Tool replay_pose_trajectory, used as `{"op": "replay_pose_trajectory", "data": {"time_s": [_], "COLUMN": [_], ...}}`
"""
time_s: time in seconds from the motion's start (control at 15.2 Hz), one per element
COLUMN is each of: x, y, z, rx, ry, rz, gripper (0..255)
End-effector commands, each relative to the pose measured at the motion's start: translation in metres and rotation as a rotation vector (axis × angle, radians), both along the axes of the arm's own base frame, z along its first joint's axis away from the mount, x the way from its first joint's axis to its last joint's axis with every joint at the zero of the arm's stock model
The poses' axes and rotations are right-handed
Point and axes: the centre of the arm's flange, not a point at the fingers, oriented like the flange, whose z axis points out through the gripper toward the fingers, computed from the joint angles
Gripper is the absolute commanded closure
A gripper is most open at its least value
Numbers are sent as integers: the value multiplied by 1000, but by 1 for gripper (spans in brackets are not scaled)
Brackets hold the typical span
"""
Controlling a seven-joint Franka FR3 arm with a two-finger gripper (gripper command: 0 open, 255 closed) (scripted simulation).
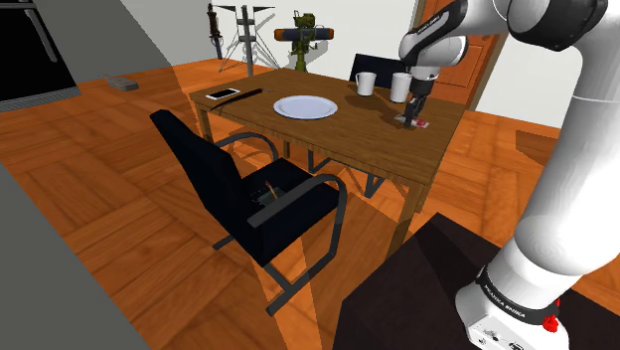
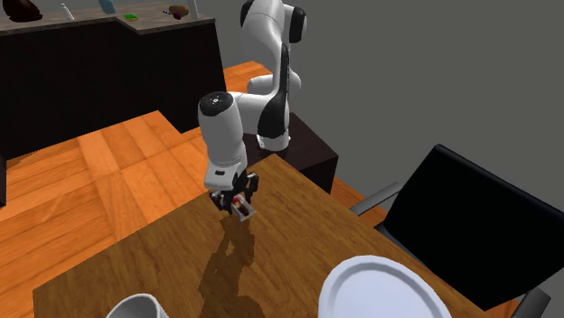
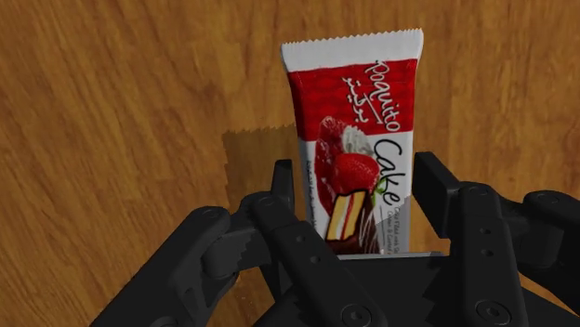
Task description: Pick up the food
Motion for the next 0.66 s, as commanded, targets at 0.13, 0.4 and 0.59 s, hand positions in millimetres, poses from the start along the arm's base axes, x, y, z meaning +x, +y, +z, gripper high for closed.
{"op": "replay_pose_trajectory", "data": {"time_s": [0.13, 0.4, 0.59], "x": [-1, -1, -1], "y": [0, 0, 0], "z": [21, 42, 48], "rx": [0, 0, 0], "ry": [0, 0, 0], "rz": [0, 0, 0], "gripper": [255, 255, 255]}}
